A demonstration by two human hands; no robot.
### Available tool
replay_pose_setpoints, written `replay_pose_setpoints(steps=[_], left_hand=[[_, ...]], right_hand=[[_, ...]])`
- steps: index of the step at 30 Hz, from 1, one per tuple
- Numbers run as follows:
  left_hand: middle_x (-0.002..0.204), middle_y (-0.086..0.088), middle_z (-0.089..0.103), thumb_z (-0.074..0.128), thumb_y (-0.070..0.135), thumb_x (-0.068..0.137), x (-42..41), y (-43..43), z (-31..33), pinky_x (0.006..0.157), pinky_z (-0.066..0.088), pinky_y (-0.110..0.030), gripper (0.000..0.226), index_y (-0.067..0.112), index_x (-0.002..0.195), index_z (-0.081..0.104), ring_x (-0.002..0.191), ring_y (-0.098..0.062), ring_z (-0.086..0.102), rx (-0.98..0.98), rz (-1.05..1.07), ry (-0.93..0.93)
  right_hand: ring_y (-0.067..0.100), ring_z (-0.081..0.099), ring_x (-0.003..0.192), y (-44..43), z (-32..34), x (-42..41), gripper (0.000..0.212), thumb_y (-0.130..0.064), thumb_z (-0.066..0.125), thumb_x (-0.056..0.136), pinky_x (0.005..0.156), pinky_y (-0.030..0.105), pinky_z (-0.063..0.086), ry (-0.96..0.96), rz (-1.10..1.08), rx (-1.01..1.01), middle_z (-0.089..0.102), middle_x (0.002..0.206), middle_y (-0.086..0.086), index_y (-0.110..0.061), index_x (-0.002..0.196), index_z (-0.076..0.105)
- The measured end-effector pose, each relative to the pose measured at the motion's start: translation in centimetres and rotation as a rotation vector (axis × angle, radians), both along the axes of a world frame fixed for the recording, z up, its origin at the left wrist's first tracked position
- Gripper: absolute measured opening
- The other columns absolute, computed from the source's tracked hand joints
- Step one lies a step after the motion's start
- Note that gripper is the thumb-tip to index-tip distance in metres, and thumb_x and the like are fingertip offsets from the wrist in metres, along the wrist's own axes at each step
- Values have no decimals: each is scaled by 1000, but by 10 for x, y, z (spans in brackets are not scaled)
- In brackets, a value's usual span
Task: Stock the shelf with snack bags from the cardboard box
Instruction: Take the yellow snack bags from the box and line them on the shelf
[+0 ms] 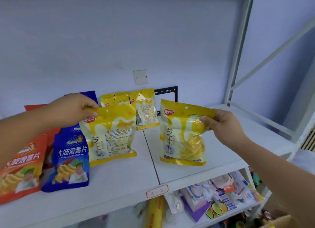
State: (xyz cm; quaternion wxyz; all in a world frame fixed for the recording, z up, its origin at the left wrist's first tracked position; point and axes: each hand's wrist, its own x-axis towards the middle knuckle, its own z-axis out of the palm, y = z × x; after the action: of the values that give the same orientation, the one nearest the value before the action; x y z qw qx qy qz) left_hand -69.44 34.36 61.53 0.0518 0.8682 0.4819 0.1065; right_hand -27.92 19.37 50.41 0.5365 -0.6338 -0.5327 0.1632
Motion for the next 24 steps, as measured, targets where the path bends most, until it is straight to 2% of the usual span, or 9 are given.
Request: replay_pose_setpoints(steps=[4, 10, 14, 18, 20, 22, 23, 24], left_hand=[[89, 13, 73, 67, 30, 93, -15, 29, -14, 78, 54, -37, 6, 34, 93, 72, 84, -5, 66, -15, 48, 12], [90, 15, 71, 65, 31, 94, -16, 92, -33, 74, 54, -33, 8, 32, 99, 71, 82, -5, 66, -56, 62, -39], [86, 22, 66, 64, 31, 95, -9, 143, -46, 63, 40, -17, 10, 32, 102, 71, 80, 2, 62, -88, 46, -40], [89, 26, 62, 64, 30, 95, 4, 194, -60, 69, 40, -12, 24, 22, 116, 72, 81, 6, 59, -135, 34, -41], [98, 18, 66, 64, 31, 95, 7, 218, -67, 74, 46, -16, 29, 21, 122, 69, 81, 3, 61, -167, 54, -29], [111, 9, 70, 65, 36, 94, 8, 242, -76, 85, 55, -34, 36, 21, 127, 66, 86, -10, 69, -200, 70, 0], [115, 6, 71, 65, 37, 94, 9, 254, -81, 90, 55, -41, 38, 21, 128, 66, 92, -16, 70, -213, 73, 18], [119, 3, 70, 65, 36, 94, 11, 264, -85, 94, 53, -41, 38, 20, 128, 66, 98, -17, 68, -222, 67, 39]], right_hand=[[31, 75, 82, 44, -5, -15, 11, -23, 68, 95, 85, 57, 57, -19, 42, -37, 78, 84, 4, -19, 92, 77], [24, 75, 83, 128, -19, -27, 10, -24, 68, 94, 90, 54, 56, -42, 103, -122, 78, 84, -1, -21, 91, 77], [23, 76, 84, 192, -26, -27, 11, -23, 67, 95, 92, 54, 56, -34, 154, -144, 79, 86, -1, -23, 92, 78], [25, 76, 84, 253, -35, -25, 11, -19, 67, 96, 92, 54, 57, -29, 170, -179, 79, 85, 1, -19, 92, 78], [31, 75, 87, 283, -41, -21, 11, -20, 68, 95, 92, 57, 56, -34, 189, -220, 79, 87, 4, -21, 90, 78], [31, 75, 89, 311, -45, -18, 10, -21, 68, 95, 93, 56, 56, -35, 187, -260, 79, 88, 4, -21, 90, 77], [29, 75, 88, 325, -47, -17, 9, -22, 69, 94, 93, 54, 56, -44, 183, -277, 79, 88, 3, -21, 91, 77], [28, 75, 88, 337, -48, -17, 8, -23, 70, 94, 93, 53, 56, -53, 174, -292, 79, 88, 2, -20, 91, 77]])
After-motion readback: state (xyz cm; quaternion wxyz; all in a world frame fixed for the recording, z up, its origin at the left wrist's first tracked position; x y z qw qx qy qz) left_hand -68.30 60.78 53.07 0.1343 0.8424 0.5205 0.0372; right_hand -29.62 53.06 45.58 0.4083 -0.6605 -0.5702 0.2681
